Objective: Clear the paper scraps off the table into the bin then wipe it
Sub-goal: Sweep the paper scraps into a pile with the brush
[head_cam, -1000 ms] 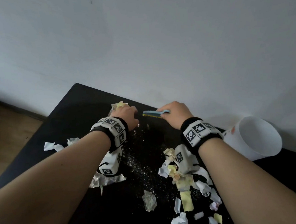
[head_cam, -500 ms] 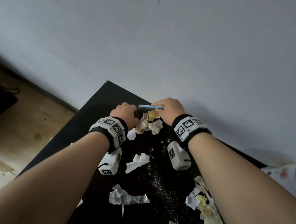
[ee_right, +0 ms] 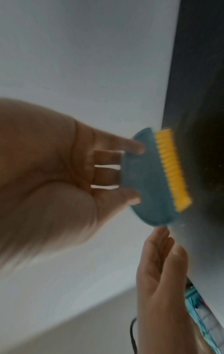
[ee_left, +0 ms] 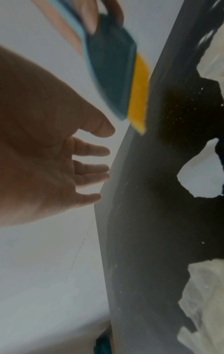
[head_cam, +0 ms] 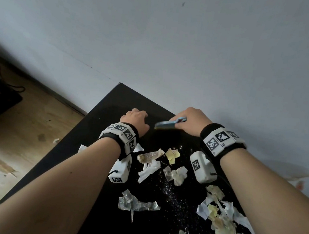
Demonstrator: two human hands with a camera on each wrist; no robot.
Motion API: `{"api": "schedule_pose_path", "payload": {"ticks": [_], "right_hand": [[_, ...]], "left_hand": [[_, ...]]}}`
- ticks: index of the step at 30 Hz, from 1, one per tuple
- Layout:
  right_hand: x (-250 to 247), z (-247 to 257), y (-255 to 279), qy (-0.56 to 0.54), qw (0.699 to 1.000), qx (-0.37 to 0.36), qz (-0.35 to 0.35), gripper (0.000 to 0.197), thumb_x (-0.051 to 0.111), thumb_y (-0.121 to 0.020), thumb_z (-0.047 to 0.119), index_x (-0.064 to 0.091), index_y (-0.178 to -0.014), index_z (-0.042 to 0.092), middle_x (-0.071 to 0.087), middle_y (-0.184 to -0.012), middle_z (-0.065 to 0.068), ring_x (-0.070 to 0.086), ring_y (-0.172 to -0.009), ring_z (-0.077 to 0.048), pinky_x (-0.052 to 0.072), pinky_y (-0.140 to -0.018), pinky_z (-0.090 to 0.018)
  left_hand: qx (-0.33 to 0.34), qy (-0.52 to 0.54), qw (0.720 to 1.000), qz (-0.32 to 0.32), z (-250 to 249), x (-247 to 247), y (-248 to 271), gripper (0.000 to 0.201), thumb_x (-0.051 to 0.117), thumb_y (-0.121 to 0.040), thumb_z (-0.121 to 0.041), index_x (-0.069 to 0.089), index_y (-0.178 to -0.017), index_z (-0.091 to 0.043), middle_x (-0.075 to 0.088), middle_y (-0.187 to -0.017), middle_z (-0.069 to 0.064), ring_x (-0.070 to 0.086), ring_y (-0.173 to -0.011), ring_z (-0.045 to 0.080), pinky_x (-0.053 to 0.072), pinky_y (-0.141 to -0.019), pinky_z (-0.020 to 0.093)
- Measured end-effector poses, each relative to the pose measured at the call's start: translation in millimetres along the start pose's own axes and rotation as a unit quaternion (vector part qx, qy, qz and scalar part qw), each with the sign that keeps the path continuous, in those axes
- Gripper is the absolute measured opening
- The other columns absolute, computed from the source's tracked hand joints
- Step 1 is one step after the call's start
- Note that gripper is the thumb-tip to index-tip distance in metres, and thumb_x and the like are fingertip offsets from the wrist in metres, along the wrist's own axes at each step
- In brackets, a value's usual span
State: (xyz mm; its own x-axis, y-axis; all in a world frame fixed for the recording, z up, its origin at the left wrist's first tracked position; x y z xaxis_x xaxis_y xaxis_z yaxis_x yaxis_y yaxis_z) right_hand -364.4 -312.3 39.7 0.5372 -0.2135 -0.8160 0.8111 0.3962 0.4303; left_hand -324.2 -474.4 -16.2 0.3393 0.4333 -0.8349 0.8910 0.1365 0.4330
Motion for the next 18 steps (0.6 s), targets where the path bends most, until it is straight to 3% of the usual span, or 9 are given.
{"api": "schedule_pose_path", "payload": {"ticks": [3, 6, 10, 13, 15, 18], "right_hand": [[8.6, -10.2, -2.4, 0.003, 0.999, 0.023, -0.040, 0.028, 0.051, -0.095, 0.017, 0.069, -0.116, 0.020, 0.069, -0.108, -0.011, 0.062, -0.098, -0.027, 0.051, -0.087, -0.036], [26.0, -24.1, 3.7, 0.004, 0.999, 0.049, 0.001, 0.027, 0.057, -0.092, 0.023, 0.070, -0.115, 0.026, 0.071, -0.105, -0.005, 0.061, -0.090, -0.021, 0.045, -0.075, -0.026], [30.7, -32.4, 26.5, 0.030, 0.995, 0.048, 0.083, 0.026, 0.066, -0.086, 0.024, 0.073, -0.111, 0.024, 0.072, -0.105, -0.003, 0.064, -0.098, -0.019, 0.046, -0.079, -0.026], [24.9, -38.9, 44.8, -0.006, 0.992, 0.038, 0.117, 0.023, 0.065, -0.088, 0.021, 0.073, -0.110, 0.019, 0.070, -0.095, 0.000, 0.063, -0.088, -0.016, 0.047, -0.072, -0.022], [15.9, -44.7, 49.5, -0.028, 0.996, 0.035, 0.074, 0.024, 0.065, -0.089, 0.021, 0.072, -0.111, 0.019, 0.067, -0.092, 0.001, 0.060, -0.086, -0.014, 0.045, -0.067, -0.019], [5.1, -53.7, 46.8, -0.024, 0.998, 0.037, -0.034, 0.025, 0.060, -0.091, 0.022, 0.071, -0.113, 0.023, 0.071, -0.105, -0.006, 0.063, -0.100, -0.023, 0.048, -0.083, -0.027]], "left_hand": [[0.005, -0.005, 1.000, 0.003, -2.5, 2.7, 4.7, 0.049, 0.051, -0.092, -0.026, 0.040, -0.140, -0.020, 0.037, -0.146, 0.008, 0.038, -0.133, 0.026, 0.036, -0.106, 0.040], [0.009, -0.010, 1.000, 0.009, -4.5, 6.1, 8.6, 0.049, 0.051, -0.092, -0.026, 0.040, -0.140, -0.020, 0.037, -0.146, 0.008, 0.038, -0.133, 0.026, 0.037, -0.105, 0.040], [0.009, -0.011, 1.000, 0.016, -11.5, 10.8, 10.4, 0.049, 0.052, -0.093, -0.026, 0.041, -0.140, -0.020, 0.037, -0.145, 0.007, 0.038, -0.133, 0.026, 0.037, -0.106, 0.040], [0.017, -0.013, 1.000, 0.019, -24.8, 14.4, 13.3, 0.049, 0.052, -0.092, -0.027, 0.041, -0.140, -0.021, 0.037, -0.145, 0.007, 0.038, -0.133, 0.026, 0.036, -0.106, 0.040], [0.027, -0.015, 0.999, 0.016, -35.5, 16.2, 15.4, 0.048, 0.052, -0.092, -0.027, 0.042, -0.139, -0.021, 0.038, -0.145, 0.008, 0.038, -0.133, 0.026, 0.036, -0.106, 0.040], [0.036, -0.018, 0.999, 0.017, -46.8, 19.2, 18.5, 0.049, 0.052, -0.091, -0.027, 0.043, -0.139, -0.021, 0.038, -0.145, 0.008, 0.038, -0.133, 0.027, 0.036, -0.106, 0.041]]}}
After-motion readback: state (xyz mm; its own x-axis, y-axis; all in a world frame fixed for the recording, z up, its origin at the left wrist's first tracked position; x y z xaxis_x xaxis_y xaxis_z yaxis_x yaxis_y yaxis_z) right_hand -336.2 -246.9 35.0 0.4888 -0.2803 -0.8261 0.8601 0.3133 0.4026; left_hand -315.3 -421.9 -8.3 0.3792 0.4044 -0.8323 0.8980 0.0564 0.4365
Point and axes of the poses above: each hand's wrist, its own y-axis away from the middle knuckle, its own x-axis out of the palm, z = x × y, the point moved 5 cm from there along -y, towards the middle knuckle
